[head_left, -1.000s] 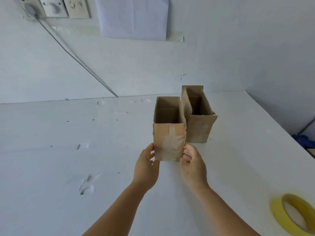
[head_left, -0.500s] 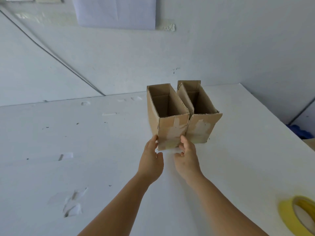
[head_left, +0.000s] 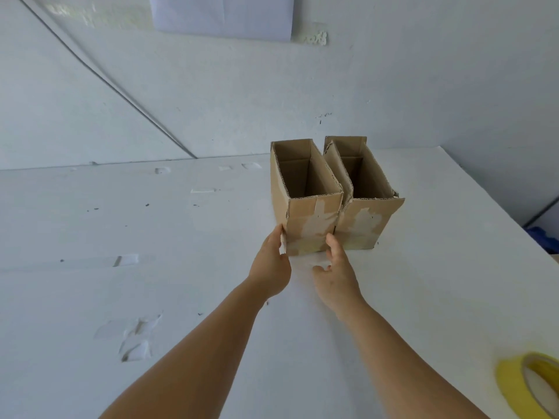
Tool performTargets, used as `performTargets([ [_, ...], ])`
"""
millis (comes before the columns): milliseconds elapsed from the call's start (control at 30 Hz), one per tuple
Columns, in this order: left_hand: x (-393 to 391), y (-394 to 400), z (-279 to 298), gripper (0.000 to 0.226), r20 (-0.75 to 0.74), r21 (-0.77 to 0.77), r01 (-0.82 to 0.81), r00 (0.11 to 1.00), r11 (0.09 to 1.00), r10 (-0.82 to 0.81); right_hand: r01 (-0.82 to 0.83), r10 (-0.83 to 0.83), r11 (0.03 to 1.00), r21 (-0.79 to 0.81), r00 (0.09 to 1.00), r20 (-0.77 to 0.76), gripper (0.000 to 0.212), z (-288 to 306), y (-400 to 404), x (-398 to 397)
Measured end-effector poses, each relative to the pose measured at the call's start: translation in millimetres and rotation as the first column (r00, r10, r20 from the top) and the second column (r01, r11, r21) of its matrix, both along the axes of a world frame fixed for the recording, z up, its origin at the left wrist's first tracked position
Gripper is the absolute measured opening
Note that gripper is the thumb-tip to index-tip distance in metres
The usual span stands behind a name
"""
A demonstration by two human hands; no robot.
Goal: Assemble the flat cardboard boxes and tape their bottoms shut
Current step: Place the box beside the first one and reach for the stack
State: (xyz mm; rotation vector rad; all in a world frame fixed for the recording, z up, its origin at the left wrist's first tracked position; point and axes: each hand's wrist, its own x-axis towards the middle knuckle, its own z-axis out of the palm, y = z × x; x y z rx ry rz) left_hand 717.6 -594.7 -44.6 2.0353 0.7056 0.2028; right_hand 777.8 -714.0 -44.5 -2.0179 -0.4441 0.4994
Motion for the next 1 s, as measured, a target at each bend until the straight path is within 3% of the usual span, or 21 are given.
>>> performTargets([
  [133, -13, -7, 8, 0.061, -0.104, 0.088, -0.011, 0.994, 0.996, 0.020, -0.058, 0.060, 0.997, -0.043, 0.998, 0.027, 0.067, 11, -9, -7],
  [267, -42, -26, 20, 0.062, -0.263, 0.299, 0.099, 0.965, 0.949, -0.018, -0.178, 0.198, 0.969, -0.175, 0.974, 0.110, 0.064, 20, -25, -22],
  [500, -108, -70, 31, 0.059, -0.356, 0.559, 0.188, 0.934, 0.808, 0.030, -0.362, 0.493, 0.829, -0.425, 0.832, 0.254, 0.064, 23, -62, -61],
  [667, -171, -97, 33, 0.059, -0.362, 0.597, 0.108, 0.920, 0.795, 0.147, -0.473, 0.660, 0.724, -0.503, 0.687, 0.305, 0.061, 26, -77, -101],
  [1000, -313, -95, 39, 0.060, -0.344, 0.591, -0.088, 0.872, 0.802, 0.349, -0.623, 0.811, 0.582, -0.523, 0.494, 0.314, 0.061, 31, -49, -215],
])
